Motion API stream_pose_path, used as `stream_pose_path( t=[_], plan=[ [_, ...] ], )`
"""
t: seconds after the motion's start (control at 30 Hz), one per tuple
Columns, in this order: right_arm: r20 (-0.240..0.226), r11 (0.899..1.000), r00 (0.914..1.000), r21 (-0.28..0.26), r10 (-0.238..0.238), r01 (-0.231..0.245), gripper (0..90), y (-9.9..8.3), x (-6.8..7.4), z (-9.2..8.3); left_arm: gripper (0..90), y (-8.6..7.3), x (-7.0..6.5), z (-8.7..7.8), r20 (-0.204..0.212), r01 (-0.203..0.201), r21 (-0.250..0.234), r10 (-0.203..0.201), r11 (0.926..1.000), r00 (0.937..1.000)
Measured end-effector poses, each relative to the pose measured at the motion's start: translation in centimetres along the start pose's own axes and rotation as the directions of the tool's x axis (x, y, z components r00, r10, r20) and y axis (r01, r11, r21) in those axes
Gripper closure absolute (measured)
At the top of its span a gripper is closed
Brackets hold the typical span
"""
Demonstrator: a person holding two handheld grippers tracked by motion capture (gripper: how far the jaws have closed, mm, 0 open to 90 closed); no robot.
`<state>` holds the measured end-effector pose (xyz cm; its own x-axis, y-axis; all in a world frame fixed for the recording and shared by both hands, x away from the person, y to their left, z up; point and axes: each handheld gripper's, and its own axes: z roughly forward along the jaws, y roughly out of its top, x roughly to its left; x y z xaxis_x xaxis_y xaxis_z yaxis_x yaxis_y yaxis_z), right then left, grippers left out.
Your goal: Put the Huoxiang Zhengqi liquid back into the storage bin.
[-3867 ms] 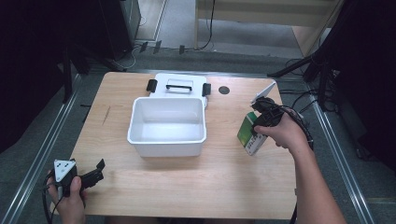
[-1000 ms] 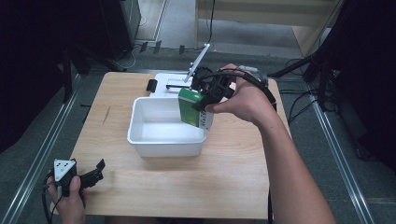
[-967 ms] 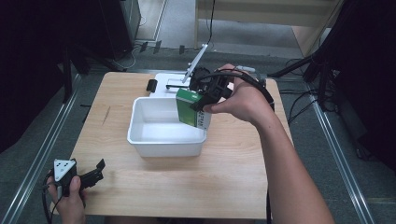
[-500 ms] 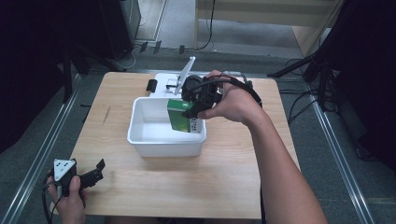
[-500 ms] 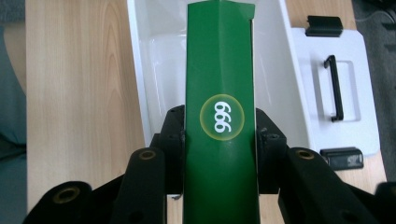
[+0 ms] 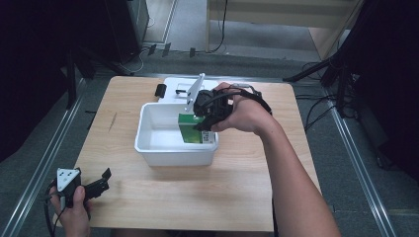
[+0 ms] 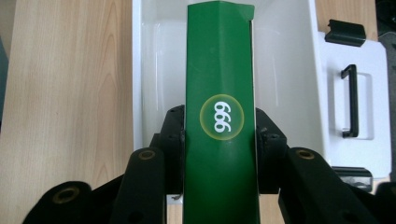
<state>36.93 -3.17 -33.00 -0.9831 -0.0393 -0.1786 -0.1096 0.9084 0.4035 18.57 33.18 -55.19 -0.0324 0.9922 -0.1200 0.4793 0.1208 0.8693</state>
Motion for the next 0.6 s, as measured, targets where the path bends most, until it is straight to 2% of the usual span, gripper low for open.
stream_pose_path(
  t=[0.6],
  plan=[
    [-0.057,0.999,0.9977,0.002,0.037,-0.037,64.0,-2.2,-0.6,4.4,0.0,0.0,0.0,0.0,0.003,0.004,-0.004,-0.004,1.0000,1.0000]
  ],
)
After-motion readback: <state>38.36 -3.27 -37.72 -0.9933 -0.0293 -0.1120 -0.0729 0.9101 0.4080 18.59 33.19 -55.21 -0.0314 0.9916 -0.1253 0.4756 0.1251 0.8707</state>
